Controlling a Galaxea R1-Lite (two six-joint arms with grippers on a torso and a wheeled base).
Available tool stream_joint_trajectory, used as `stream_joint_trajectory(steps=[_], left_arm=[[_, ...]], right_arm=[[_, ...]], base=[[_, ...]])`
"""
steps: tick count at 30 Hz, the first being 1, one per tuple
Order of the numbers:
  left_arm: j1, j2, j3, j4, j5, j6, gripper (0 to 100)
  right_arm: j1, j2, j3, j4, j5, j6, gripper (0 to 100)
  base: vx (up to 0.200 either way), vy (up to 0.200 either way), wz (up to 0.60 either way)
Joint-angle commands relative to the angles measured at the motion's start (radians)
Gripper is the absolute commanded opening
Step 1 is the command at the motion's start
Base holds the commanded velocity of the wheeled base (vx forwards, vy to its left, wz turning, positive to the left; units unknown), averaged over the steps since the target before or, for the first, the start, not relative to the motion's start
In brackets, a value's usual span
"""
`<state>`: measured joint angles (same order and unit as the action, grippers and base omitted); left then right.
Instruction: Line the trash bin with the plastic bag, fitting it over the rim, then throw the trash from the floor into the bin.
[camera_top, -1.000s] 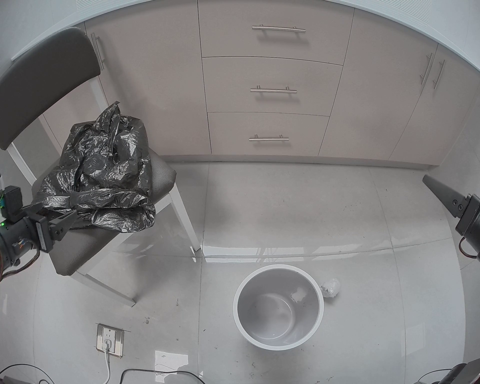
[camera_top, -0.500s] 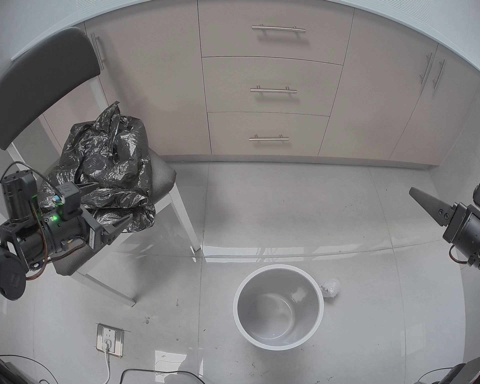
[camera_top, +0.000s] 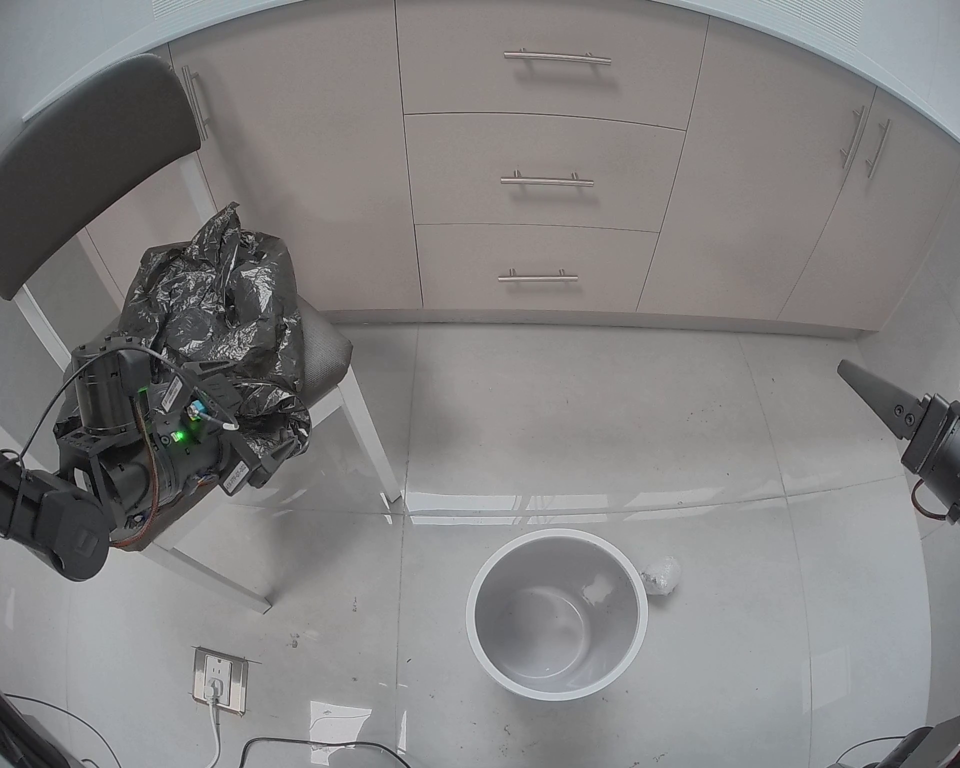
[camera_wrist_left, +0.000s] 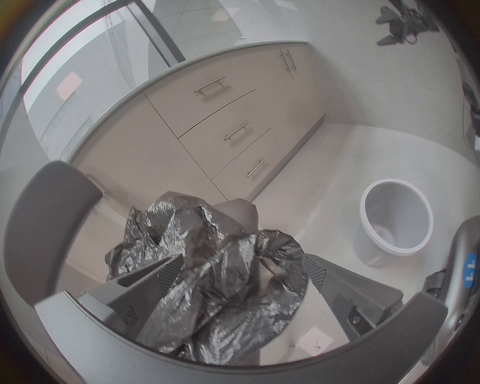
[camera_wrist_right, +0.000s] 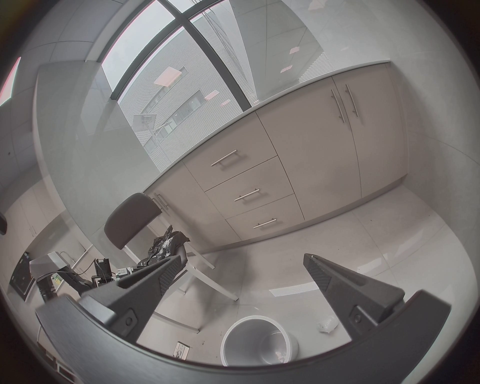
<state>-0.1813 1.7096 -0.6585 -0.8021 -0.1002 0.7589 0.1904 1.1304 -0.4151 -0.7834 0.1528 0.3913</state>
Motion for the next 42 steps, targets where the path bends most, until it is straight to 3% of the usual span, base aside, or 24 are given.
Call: stream_joint_trajectory(steps=[1, 11, 16, 42], left_arm=[[-0.012, 0.013, -0.030, 0.000, 0.011, 0.020, 100], [-0.004, -0.001, -0.029, 0.000, 0.056, 0.069, 100], [0.032, 0.007, -0.029, 0.000, 0.073, 0.155, 100], [0.043, 0.136, -0.182, -0.002, 0.108, 0.172, 100]], right_arm=[[-0.009, -0.020, -0.005, 0.000, 0.001, -0.002, 100], [-0.009, -0.018, -0.001, 0.001, 0.002, -0.002, 100], [-0.008, -0.015, 0.002, 0.001, 0.004, -0.003, 100], [-0.008, -0.008, 0.006, 0.001, 0.004, 0.000, 100]], base=[[0.000, 0.000, 0.00], [0.000, 0.000, 0.00], [0.000, 0.000, 0.00], [0.000, 0.000, 0.00]])
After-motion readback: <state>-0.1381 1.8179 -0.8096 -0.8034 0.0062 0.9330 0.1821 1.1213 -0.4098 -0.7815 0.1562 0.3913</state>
